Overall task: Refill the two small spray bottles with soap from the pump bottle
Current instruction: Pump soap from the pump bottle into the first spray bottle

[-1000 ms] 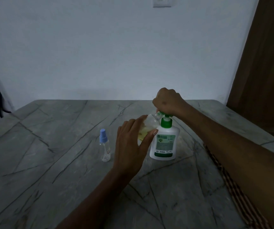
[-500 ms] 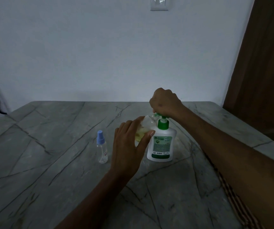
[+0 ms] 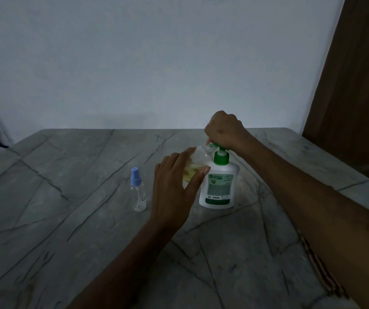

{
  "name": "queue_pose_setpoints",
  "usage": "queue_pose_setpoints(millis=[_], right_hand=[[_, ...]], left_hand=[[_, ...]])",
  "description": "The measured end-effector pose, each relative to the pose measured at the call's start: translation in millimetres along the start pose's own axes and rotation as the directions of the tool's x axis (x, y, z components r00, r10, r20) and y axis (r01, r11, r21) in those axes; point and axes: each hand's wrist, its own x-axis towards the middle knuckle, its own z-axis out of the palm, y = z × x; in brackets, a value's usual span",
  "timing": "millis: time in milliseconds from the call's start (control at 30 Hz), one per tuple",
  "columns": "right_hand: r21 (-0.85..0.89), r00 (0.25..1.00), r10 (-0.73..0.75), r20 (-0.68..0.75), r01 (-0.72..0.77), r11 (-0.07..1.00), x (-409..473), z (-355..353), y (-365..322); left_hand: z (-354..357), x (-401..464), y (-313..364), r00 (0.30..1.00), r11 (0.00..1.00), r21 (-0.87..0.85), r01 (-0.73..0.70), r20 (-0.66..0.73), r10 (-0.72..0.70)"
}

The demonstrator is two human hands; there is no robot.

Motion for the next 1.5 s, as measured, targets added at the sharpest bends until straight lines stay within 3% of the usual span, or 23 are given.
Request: queue_pose_setpoints(millis=[500,700,900,1067,1300,1500], right_hand=[[-0.073,1.000,0.004,-0.017,-0.006,0.997,2.8,3.9,2.5],[-0.099,0.997,-0.071,-0.038,0.067,0.993,2.8,-2.5,-2.0],[-0.114,0.999,-0.011,-0.034,0.007,0.993,5.1,5.1,2.3],[-0.173,0.996,-0.081,-0.046,0.072,0.982,1.8,-1.4,-3.4],[-0.125,0.999,-0.021,-0.028,0.018,0.992,2.0,4.0,-1.1],[-0.134,0.996,-0.081,-0.030,0.077,0.988,-3.0,-4.7,-7.0]], left_hand=[[0.0,-0.9,0.2,0.999,1.000,-0.003,-0.022,-0.031,0.022],[0.1,0.3,-0.8,0.999,1.000,-0.014,-0.020,-0.040,0.019],[0.1,-0.6,-1.4,1.000,1.000,0.001,-0.003,-0.012,0.003],[2.1,0.2,-1.6,0.999,1.000,0.013,-0.020,-0.045,0.020],[2.3,-0.3,-3.4,1.000,1.000,0.006,-0.007,-0.020,0.007],[0.2,-1.1,-1.7,0.999,0.999,-0.001,-0.032,-0.038,0.032]])
